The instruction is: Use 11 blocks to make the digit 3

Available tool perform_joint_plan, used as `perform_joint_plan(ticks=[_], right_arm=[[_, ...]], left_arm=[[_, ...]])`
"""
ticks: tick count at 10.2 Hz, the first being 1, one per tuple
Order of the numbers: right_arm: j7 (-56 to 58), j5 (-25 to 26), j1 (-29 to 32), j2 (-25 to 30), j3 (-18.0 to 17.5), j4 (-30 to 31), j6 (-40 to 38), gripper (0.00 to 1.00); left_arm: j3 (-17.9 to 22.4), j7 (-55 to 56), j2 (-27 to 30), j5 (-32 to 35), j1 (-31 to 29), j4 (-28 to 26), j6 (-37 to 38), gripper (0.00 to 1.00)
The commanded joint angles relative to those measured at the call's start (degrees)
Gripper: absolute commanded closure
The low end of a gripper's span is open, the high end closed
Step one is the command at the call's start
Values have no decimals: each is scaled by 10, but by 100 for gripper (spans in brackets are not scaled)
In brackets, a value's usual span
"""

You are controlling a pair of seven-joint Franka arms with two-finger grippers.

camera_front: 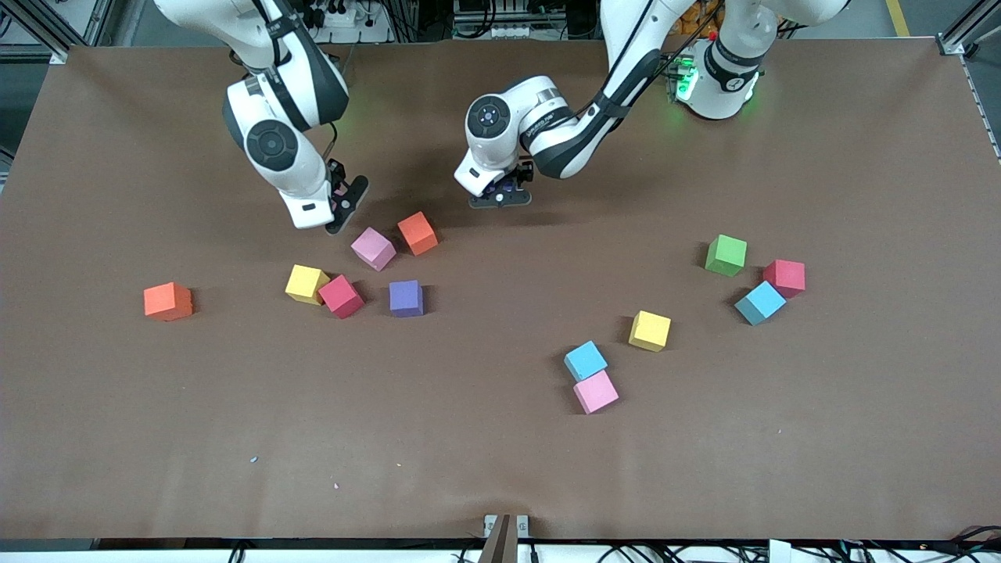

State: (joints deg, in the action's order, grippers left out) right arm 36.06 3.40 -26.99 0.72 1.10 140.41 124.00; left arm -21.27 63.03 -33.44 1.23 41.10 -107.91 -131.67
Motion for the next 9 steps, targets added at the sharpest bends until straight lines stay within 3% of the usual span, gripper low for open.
perform_joint_plan(ticks=[1,4,6,8,9], right_arm=[[47,24,-19,14,-4,-14,-7,79],[75,64,-60,8,-5,-53,-22,79],[72,70,-87,5,-5,-57,-25,79],[58,70,-118,-5,-5,-76,-30,80],[53,71,-148,-26,-4,-117,-73,80]], left_arm=[[4,16,28,14,6,5,8,0],[6,15,96,13,-8,-1,68,0],[5,10,139,13,-50,-3,121,0],[2,4,189,7,-146,-25,155,0],[2,-8,207,5,-191,-34,161,0]])
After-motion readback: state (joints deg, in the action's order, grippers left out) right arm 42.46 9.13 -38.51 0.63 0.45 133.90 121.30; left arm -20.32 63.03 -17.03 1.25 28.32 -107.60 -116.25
